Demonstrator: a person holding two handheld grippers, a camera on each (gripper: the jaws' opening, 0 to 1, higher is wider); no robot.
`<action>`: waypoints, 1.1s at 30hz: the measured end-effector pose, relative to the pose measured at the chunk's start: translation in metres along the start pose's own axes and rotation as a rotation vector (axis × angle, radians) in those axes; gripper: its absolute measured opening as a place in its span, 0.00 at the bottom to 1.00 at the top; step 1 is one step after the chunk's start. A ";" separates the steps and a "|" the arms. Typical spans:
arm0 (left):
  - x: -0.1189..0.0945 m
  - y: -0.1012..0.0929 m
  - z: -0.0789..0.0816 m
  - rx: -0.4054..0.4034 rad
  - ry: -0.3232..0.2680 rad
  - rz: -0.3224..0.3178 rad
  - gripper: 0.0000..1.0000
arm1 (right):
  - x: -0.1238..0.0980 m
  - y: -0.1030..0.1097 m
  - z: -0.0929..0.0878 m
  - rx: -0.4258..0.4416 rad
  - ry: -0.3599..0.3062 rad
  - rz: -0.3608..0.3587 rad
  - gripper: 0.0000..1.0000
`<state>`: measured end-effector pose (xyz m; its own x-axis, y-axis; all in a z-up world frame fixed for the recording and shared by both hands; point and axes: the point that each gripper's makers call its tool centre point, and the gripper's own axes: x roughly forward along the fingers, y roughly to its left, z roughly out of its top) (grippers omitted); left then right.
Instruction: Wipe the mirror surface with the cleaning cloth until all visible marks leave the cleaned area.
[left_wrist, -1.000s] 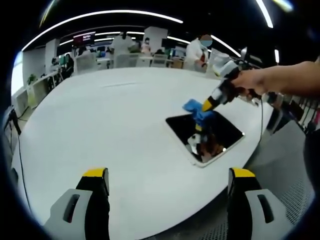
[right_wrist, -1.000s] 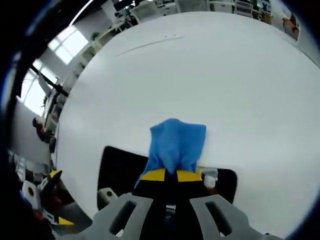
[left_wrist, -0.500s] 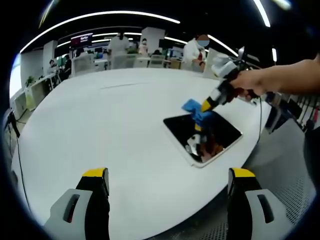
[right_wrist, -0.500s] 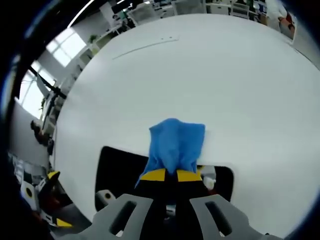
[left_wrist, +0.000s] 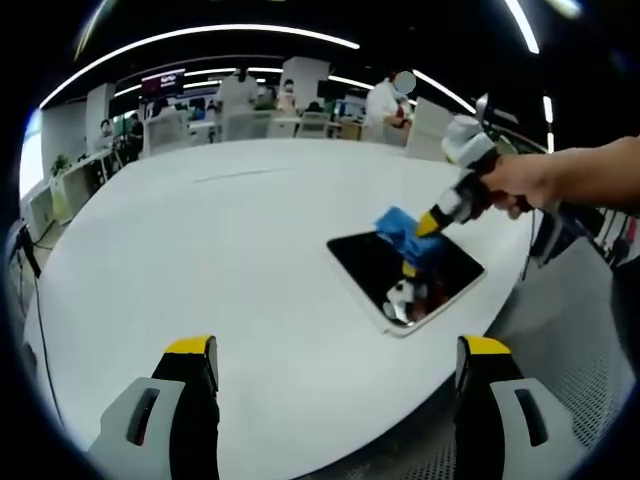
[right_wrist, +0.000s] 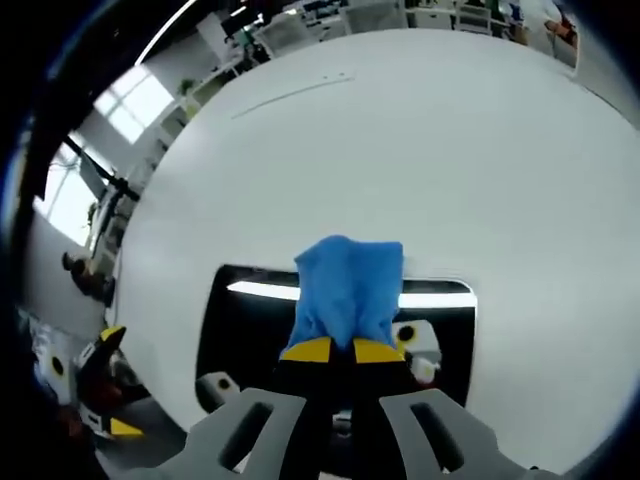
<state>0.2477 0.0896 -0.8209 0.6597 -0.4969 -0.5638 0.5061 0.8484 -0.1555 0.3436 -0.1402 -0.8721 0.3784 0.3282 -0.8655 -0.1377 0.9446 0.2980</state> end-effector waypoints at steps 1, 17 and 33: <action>0.000 0.000 0.001 0.000 -0.002 0.001 0.99 | -0.001 0.001 -0.002 0.001 -0.001 0.001 0.00; -0.001 0.002 0.002 -0.008 -0.013 0.008 0.99 | -0.017 0.007 -0.039 0.013 0.007 0.028 0.00; -0.001 -0.002 0.004 0.006 -0.002 -0.006 0.99 | -0.032 0.014 -0.068 0.048 0.012 0.055 0.00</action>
<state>0.2481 0.0877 -0.8163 0.6583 -0.5020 -0.5609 0.5132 0.8444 -0.1535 0.2678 -0.1377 -0.8677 0.3602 0.3802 -0.8519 -0.1143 0.9243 0.3641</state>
